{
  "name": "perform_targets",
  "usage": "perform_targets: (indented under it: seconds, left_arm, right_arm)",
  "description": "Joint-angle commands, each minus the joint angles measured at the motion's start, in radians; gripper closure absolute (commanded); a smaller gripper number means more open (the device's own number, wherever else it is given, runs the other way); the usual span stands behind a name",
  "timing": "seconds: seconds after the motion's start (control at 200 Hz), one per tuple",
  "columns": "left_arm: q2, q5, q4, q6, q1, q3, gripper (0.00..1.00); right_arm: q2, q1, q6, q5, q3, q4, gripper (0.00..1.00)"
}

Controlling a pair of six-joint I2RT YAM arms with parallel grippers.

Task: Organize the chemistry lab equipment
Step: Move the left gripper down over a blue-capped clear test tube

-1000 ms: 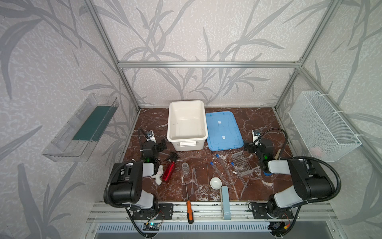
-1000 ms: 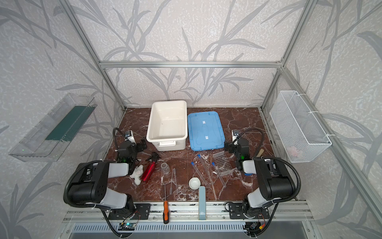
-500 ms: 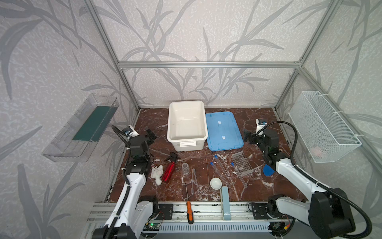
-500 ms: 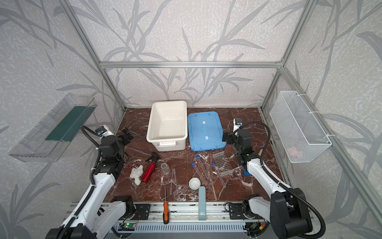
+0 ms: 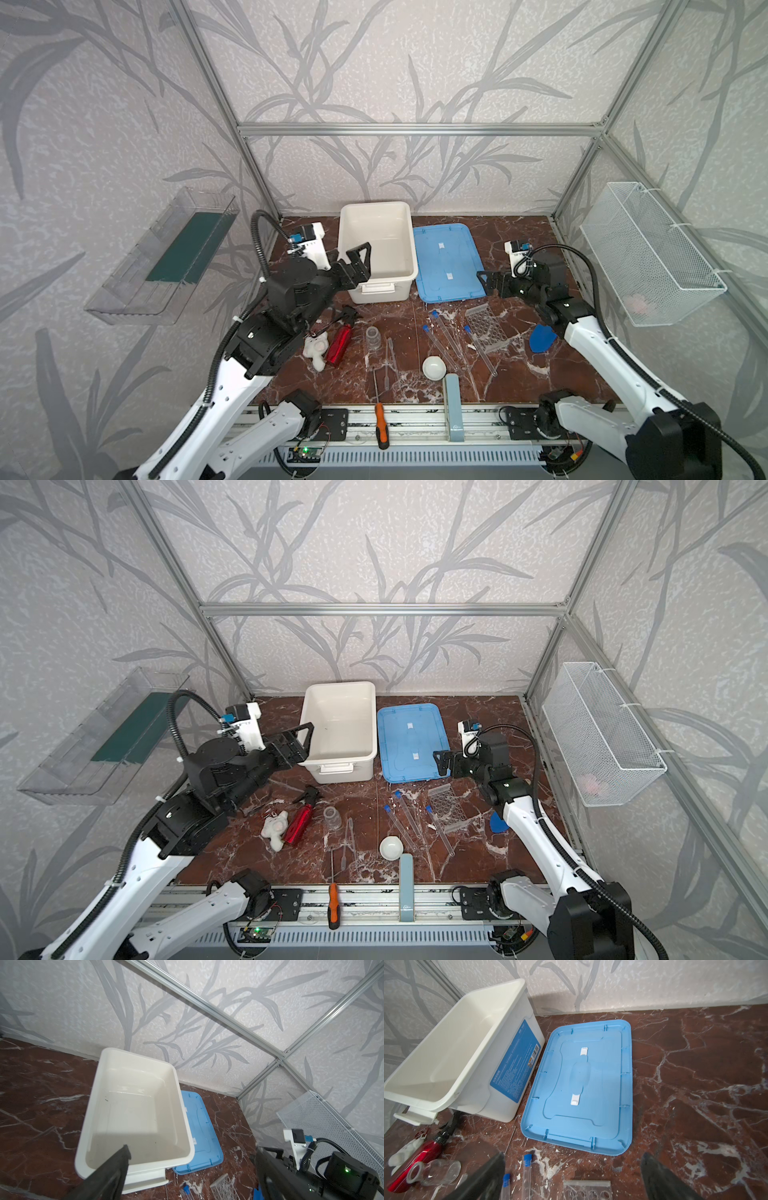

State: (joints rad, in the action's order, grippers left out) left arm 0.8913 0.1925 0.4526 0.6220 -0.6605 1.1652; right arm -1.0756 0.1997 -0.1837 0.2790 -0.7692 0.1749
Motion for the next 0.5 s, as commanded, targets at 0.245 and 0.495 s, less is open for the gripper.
perform_targets:
  seconds: [0.245,0.495]
  left_arm:
    - [0.347,0.251,0.139,0.132,-0.438,0.116,0.16]
    - [0.541,0.114,0.056,0.361,-0.445,0.041,0.31]
  right_arm:
    - [0.036,0.004,-0.019,0.011,-0.161,0.341,0.01]
    - [0.072,0.004,-0.033,0.013,-0.150,0.369,0.01]
